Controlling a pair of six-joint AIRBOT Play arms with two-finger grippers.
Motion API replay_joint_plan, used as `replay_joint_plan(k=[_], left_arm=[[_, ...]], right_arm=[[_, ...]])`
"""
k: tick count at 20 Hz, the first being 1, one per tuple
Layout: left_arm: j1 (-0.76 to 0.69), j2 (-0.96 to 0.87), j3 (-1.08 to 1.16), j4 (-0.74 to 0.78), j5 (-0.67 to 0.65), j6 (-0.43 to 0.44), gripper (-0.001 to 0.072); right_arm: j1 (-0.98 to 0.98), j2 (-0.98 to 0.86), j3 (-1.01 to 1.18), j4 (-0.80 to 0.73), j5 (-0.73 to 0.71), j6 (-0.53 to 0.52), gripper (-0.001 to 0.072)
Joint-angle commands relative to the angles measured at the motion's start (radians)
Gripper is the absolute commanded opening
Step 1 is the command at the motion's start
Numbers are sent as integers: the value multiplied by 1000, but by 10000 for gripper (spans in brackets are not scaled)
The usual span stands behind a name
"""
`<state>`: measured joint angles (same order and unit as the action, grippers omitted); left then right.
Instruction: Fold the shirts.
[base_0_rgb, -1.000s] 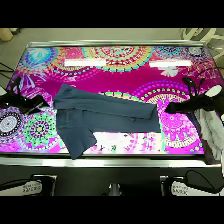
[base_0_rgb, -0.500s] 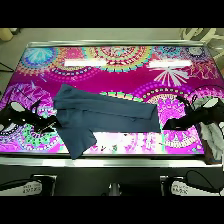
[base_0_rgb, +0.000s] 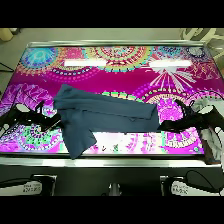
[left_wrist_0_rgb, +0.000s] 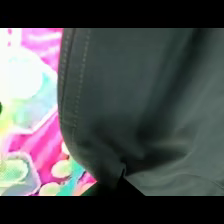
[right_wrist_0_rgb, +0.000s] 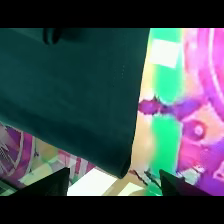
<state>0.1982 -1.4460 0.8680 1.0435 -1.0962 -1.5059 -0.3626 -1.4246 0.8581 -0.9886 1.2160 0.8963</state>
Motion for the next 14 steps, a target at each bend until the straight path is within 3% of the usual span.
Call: replay_joint_plan(k=[1, 5, 7, 8, 9, 14], left_arm=[[0, 5, 8, -6, 9, 7, 26], [0, 26, 11, -12, 8, 8, 26], [0, 48, 12, -25, 9, 21, 25], [0, 64, 12, -24, 8, 29, 25], [0, 84, 13, -25, 8, 37, 25], [0, 369, 220, -34, -4, 131, 22]], right_arm=[[15, 0, -26, 41, -56, 0, 590], [146, -9, -29, -15, -133, 51, 562], [183, -9, -28, -25, -165, 87, 404], [195, -9, -23, -26, -156, 76, 155], [195, -8, -11, -21, -131, 75, 18], [179, 201, 230, -53, -64, -69, 17]])
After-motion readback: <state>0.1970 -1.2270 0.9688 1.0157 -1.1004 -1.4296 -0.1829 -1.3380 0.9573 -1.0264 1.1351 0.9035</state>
